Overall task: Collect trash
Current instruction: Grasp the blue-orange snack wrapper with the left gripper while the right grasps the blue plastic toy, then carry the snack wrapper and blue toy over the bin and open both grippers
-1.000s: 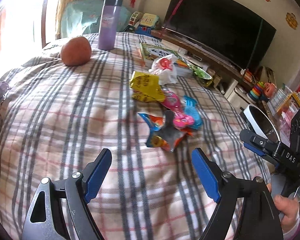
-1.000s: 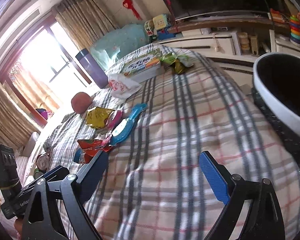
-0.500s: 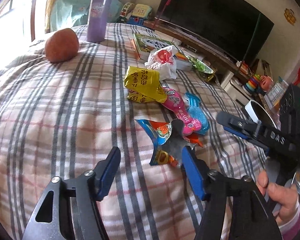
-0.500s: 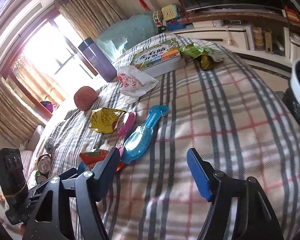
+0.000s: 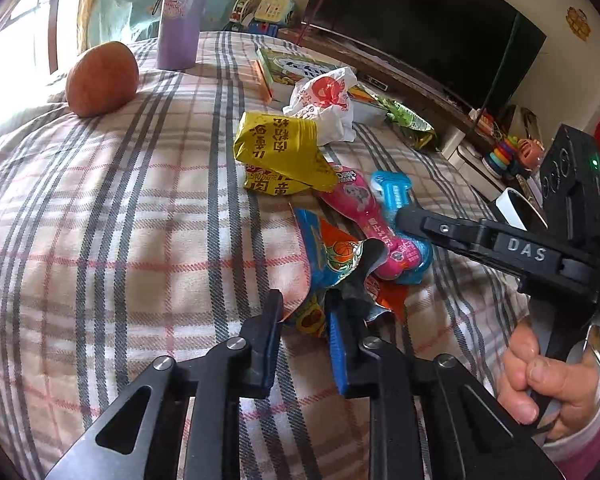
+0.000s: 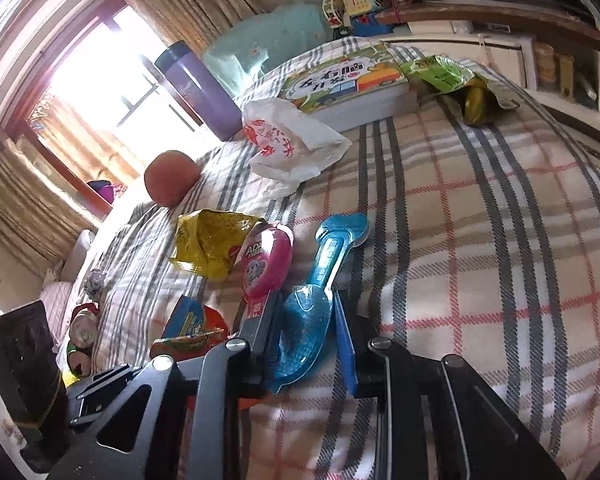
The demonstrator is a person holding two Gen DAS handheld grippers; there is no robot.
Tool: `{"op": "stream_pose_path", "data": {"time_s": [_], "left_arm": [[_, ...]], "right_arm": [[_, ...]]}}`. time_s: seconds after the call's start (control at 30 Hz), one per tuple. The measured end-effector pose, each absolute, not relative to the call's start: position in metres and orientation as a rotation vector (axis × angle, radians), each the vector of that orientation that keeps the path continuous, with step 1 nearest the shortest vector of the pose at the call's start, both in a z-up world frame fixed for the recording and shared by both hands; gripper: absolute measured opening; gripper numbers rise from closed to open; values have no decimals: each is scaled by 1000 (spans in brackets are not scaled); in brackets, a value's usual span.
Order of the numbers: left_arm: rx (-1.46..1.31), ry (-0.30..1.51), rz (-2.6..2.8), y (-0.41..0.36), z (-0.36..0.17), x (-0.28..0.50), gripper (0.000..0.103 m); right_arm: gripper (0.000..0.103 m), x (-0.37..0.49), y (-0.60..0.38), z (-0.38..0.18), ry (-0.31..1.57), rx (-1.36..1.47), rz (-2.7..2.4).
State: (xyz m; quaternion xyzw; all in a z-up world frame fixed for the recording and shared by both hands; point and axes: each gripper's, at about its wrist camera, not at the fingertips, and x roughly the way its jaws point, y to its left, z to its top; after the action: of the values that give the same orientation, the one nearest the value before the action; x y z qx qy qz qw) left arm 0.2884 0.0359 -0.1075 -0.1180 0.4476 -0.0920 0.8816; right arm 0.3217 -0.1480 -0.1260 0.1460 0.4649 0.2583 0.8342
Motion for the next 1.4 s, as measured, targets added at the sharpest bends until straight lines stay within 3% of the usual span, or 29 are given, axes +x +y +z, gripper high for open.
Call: {"op": "stream_pose_path", "data": {"time_s": [0.1,1.4], "left_arm": [[-246,922,-192,36,-104,285,19],[-111,842,-441,-89,-53,279,17]], "right_arm": [[17,318,-158,-123,977,362,555],[17,233,-361,-70,743,548,269]]}}
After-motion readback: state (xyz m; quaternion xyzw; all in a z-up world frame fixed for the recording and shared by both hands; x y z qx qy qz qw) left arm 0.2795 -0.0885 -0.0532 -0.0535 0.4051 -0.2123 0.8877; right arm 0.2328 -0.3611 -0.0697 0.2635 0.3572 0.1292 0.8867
